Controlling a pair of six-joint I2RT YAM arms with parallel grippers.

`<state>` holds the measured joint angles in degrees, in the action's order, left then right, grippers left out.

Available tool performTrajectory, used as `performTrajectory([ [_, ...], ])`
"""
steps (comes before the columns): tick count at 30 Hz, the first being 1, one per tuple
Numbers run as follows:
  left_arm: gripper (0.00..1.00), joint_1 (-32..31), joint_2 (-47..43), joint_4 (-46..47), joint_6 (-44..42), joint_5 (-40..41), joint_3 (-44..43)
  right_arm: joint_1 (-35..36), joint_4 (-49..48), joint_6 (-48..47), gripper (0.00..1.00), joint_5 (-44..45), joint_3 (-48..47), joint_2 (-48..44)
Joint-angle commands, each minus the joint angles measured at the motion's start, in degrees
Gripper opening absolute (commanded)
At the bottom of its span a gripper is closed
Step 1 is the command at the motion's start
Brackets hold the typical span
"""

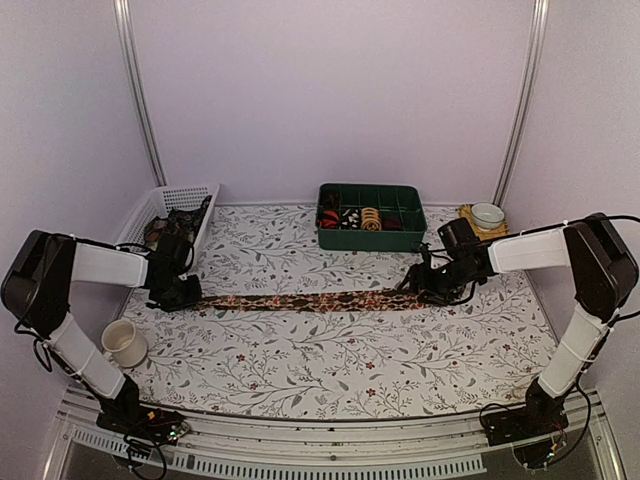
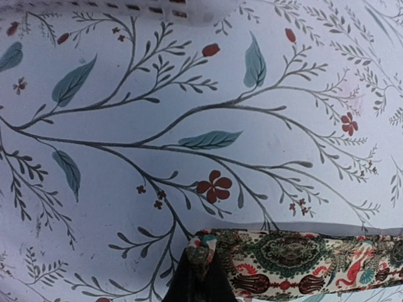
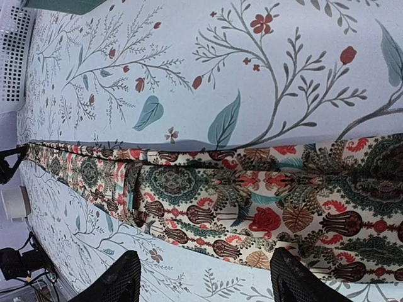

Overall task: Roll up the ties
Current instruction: Flatten out the tie at the center of the board.

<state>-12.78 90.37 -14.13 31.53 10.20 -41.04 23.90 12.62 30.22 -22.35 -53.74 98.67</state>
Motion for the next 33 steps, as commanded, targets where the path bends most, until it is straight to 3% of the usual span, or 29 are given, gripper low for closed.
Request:
performTrajectory([
  [1, 0.01, -0.3, 1.7, -3.9, -0.6, 2.1, 0.1, -0.7, 0.6, 0.2, 0.70, 2.9, -0.9, 3.7],
  [10, 0.00, -1.4, 1.9, -4.9, -2.2, 3.3, -3.4, -4.6, 2.3, 0.4, 0.72, 6.2, 3.2, 0.9],
  [19, 0.01, -8.2, 7.8, -7.0, -4.5, 6.5, -8.4, -10.6, 2.6, 1.0, 0.74, 9.0, 6.2, -1.4],
  [33, 0.02, -14.1, 8.6, -8.4, -0.1, 7.3, -11.4, -18.2, 6.2, 2.5, 0.75, 10.7, 11.0, -9.5],
])
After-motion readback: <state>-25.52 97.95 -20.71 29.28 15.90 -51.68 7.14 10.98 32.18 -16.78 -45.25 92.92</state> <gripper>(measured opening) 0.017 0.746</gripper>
